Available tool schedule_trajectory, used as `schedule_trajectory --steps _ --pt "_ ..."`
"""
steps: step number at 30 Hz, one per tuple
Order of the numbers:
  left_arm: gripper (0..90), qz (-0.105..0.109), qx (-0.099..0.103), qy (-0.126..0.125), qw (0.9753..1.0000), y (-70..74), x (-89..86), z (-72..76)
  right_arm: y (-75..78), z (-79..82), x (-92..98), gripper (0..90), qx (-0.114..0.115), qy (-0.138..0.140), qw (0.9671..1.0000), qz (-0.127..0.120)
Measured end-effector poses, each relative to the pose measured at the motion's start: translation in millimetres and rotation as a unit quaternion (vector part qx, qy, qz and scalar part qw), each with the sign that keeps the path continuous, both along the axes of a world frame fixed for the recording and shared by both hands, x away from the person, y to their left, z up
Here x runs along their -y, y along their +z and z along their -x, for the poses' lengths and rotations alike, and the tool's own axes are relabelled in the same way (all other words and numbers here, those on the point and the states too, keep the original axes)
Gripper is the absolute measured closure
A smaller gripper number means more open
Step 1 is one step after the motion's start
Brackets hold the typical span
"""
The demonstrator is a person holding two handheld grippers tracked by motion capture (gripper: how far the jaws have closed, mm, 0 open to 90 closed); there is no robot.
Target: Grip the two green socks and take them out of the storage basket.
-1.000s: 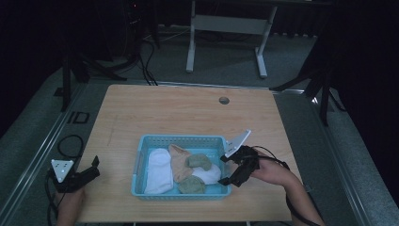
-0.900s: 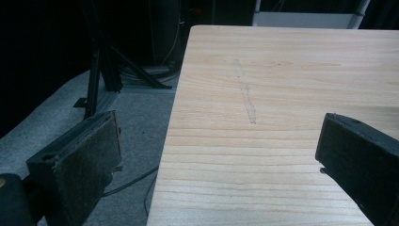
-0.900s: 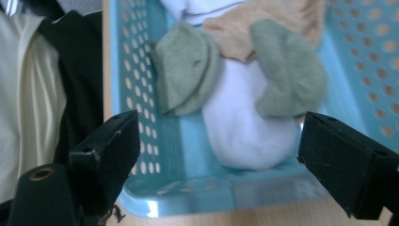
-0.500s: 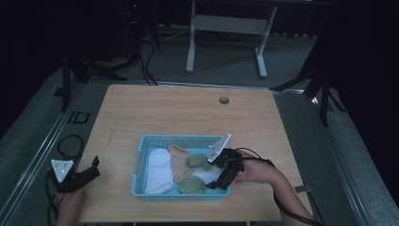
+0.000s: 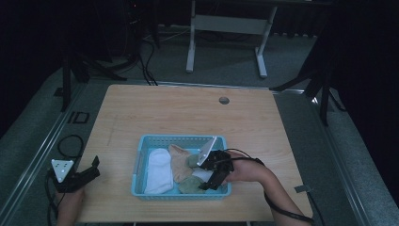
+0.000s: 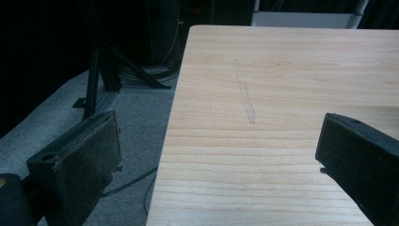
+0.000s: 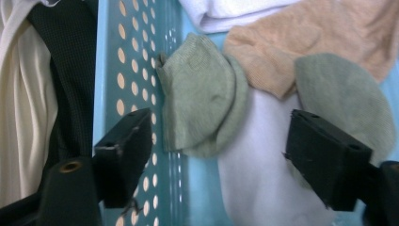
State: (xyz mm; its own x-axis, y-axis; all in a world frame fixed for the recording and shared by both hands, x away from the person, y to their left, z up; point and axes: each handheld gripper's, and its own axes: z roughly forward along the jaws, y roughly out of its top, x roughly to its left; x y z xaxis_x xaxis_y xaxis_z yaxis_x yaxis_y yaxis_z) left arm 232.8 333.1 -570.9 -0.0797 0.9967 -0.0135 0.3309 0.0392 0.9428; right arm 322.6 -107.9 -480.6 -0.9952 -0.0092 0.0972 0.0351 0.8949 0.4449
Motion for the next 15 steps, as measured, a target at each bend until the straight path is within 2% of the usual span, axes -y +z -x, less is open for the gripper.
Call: schedule_trajectory --steps 9,14,15 --pt "0.4 -0.001 0.0 0.0 1.0 0.1 0.1 0.0 -9.7 3.0 -15.1 42.2 0.006 0.008 0.9996 0.027" --pt "0.4 0.0 0.0 0.0 1.0 0.1 0.0 -0.2 -15.6 4.0 -20.7 48.0 0.007 0.01 0.9992 0.039" --pt "0.4 0.0 0.0 0.0 1.0 0.1 0.0 -0.2 -18.7 4.3 -23.6 53.3 0.009 0.009 0.9987 0.049"
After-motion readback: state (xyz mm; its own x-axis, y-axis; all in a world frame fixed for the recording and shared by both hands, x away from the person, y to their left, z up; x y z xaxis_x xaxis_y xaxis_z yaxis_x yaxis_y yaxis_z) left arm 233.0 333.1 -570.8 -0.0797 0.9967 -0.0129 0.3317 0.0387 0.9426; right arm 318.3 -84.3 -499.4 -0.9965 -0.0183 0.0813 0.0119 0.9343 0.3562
